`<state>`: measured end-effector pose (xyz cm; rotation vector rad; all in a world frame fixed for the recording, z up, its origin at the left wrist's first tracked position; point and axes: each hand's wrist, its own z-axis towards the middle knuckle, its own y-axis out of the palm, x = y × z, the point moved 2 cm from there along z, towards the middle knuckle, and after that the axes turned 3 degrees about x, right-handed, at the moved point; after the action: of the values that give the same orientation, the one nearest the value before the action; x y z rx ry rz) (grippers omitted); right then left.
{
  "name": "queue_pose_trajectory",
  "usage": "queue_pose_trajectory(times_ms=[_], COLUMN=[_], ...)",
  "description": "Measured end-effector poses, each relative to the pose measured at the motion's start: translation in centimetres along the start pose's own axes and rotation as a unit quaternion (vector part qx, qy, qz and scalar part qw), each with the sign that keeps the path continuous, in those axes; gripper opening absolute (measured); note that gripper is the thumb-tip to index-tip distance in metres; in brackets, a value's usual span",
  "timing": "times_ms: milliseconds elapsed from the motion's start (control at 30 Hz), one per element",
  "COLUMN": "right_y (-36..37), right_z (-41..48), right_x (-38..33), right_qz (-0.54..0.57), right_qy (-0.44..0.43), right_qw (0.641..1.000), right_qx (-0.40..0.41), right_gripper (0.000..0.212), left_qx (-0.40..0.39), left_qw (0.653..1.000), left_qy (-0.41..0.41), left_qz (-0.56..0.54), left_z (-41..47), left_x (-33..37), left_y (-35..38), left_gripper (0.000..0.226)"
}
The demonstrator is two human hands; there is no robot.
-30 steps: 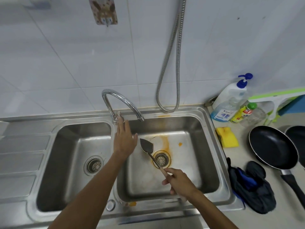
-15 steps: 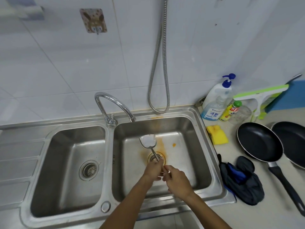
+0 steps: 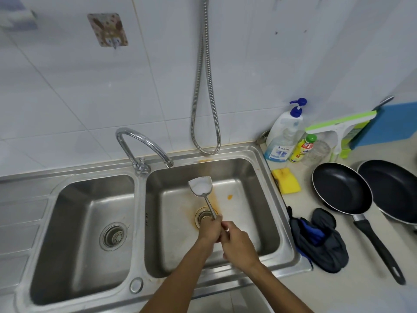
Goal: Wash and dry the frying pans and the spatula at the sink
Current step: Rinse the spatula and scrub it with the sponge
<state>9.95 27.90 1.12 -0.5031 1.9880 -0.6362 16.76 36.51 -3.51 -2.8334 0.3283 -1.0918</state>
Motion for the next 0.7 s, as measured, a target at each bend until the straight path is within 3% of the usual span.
queue_pose_trajectory(times_ms=[500, 700], right_y=[-3.0, -6.9], right_z=[0.7, 2.8], right_x=[2.3, 3.6], right_qz=[0.013, -0.011], right_qy=[-0.008, -0.028], right_qw=[0.999, 0.999], right_qx=[-0.035, -0.029], right_gripper=[0.026, 0.033], left_qx=[0.007, 0.001], left_qw=[1.000, 1.000], left_qy=[0.010, -0.014], left_qz=[0.023, -0.022], left_z=[0.2, -0.1], left_x=[0.2, 0.3], left_y=[3.3, 4.3], left_gripper=[0.034, 0.029])
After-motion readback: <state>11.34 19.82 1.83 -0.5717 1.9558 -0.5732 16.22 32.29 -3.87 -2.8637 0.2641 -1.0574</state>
